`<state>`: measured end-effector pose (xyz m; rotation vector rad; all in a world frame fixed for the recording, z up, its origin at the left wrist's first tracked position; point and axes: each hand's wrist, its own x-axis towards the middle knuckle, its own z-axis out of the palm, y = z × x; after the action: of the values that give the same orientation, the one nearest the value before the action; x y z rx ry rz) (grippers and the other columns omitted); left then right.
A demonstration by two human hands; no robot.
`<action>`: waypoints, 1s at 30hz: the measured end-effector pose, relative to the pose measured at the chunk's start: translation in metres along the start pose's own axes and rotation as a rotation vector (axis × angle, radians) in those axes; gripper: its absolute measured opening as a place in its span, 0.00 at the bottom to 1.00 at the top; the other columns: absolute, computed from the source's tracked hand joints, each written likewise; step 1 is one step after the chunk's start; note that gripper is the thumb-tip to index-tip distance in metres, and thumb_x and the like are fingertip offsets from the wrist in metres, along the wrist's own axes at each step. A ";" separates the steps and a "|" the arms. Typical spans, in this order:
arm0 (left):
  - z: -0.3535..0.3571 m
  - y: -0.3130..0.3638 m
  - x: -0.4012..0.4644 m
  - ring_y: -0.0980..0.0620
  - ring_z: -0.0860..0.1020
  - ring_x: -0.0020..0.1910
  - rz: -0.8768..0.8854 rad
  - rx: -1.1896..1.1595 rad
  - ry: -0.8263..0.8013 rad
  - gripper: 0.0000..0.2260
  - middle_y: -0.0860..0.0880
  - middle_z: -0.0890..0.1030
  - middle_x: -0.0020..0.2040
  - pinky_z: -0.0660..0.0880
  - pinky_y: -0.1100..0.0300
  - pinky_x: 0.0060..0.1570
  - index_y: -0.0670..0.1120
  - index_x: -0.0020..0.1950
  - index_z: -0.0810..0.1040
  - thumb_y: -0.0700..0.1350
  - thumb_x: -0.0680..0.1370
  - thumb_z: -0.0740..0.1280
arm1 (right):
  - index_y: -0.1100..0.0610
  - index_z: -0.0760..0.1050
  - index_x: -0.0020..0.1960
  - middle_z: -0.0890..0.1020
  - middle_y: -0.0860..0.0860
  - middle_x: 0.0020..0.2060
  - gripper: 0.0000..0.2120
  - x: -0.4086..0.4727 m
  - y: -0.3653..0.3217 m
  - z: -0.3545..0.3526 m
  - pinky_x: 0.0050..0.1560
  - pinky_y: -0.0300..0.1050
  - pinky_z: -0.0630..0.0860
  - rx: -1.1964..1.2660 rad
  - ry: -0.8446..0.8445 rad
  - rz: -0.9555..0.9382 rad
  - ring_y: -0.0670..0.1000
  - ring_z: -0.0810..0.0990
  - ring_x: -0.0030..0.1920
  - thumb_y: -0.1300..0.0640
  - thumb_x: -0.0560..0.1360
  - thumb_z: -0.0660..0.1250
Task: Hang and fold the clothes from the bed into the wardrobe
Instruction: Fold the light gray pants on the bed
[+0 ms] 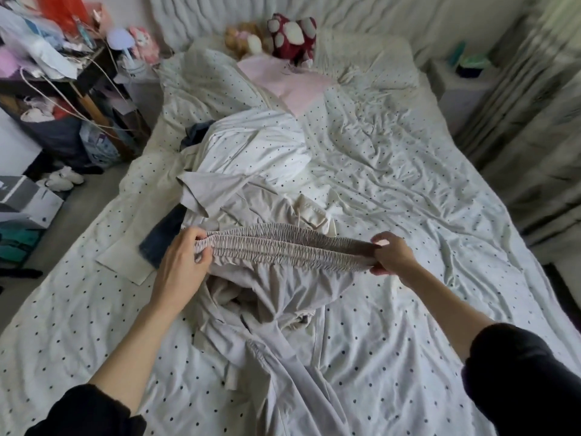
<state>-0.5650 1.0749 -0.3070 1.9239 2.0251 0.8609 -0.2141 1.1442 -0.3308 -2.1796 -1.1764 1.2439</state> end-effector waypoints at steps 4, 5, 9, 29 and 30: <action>0.003 0.043 0.030 0.42 0.76 0.51 -0.104 -0.107 0.013 0.18 0.41 0.76 0.56 0.70 0.56 0.44 0.40 0.64 0.68 0.35 0.76 0.66 | 0.64 0.79 0.54 0.80 0.57 0.38 0.15 -0.026 -0.014 -0.060 0.27 0.36 0.78 0.230 -0.017 -0.037 0.49 0.80 0.25 0.72 0.76 0.56; 0.004 0.056 0.039 0.39 0.76 0.54 -0.170 -0.136 -0.012 0.17 0.39 0.77 0.56 0.70 0.54 0.47 0.38 0.64 0.70 0.36 0.76 0.66 | 0.66 0.79 0.54 0.80 0.57 0.39 0.15 -0.035 -0.014 -0.077 0.30 0.36 0.79 0.255 -0.038 -0.062 0.49 0.81 0.28 0.72 0.76 0.56; 0.010 0.112 0.055 0.36 0.76 0.55 -0.314 -0.207 -0.105 0.11 0.35 0.78 0.52 0.69 0.52 0.48 0.33 0.52 0.76 0.41 0.75 0.68 | 0.66 0.77 0.50 0.80 0.62 0.48 0.15 -0.074 -0.003 -0.132 0.47 0.39 0.81 0.339 -0.284 -0.183 0.55 0.80 0.46 0.76 0.74 0.56; 0.120 0.549 0.052 0.50 0.67 0.29 0.340 -0.171 -0.254 0.21 0.49 0.67 0.27 0.59 0.57 0.31 0.46 0.29 0.63 0.45 0.72 0.73 | 0.62 0.75 0.39 0.74 0.52 0.31 0.07 -0.102 0.173 -0.529 0.40 0.47 0.70 0.280 0.753 -0.325 0.52 0.73 0.38 0.59 0.73 0.66; 0.129 0.582 0.057 0.48 0.66 0.30 0.360 -0.171 -0.209 0.22 0.48 0.66 0.27 0.59 0.55 0.31 0.46 0.28 0.61 0.46 0.72 0.73 | 0.60 0.74 0.38 0.74 0.52 0.31 0.07 -0.106 0.178 -0.560 0.40 0.47 0.69 0.299 0.827 -0.347 0.52 0.73 0.39 0.59 0.73 0.66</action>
<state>-0.0159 1.1472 -0.0798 2.2073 1.4645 0.8352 0.3115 1.0014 -0.0867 -1.8453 -0.8741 0.2741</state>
